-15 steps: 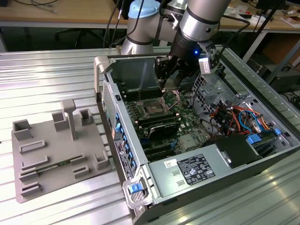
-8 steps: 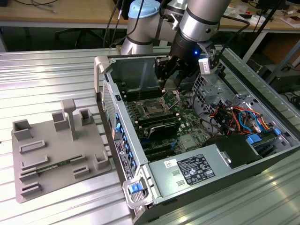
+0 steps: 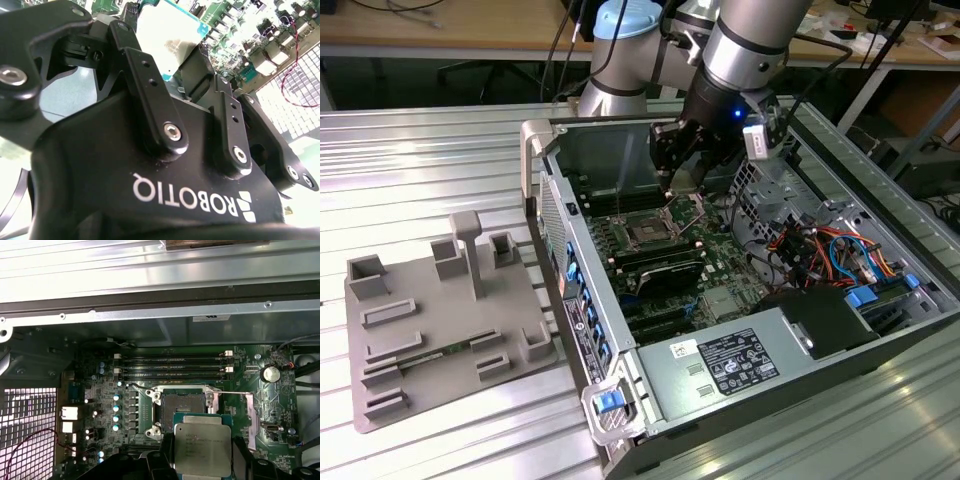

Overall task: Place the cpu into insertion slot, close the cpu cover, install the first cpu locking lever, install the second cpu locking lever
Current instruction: 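Place the cpu into insertion slot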

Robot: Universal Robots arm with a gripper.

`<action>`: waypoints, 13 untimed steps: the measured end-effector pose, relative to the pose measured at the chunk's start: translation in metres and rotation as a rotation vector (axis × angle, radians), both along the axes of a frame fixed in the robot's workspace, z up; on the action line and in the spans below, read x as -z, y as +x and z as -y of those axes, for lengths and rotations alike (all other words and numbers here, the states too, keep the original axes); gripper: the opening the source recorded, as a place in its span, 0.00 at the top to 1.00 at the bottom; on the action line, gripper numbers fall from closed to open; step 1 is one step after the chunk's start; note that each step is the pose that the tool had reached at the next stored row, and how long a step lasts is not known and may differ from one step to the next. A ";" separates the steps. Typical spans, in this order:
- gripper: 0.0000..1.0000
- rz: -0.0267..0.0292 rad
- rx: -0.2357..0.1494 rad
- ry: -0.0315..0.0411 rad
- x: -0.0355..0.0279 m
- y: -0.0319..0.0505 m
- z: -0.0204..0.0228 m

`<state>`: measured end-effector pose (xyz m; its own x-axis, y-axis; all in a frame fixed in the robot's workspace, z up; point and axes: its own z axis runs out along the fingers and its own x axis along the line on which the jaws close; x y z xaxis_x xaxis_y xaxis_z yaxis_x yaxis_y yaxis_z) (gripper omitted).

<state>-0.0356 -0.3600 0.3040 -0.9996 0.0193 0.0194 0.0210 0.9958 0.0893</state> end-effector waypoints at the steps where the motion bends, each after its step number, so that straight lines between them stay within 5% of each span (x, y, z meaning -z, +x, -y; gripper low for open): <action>1: 0.45 0.0001 0.000 0.0000 0.0002 0.0000 0.0000; 13: 0.45 0.0000 0.000 0.0000 0.0025 -0.0001 0.0000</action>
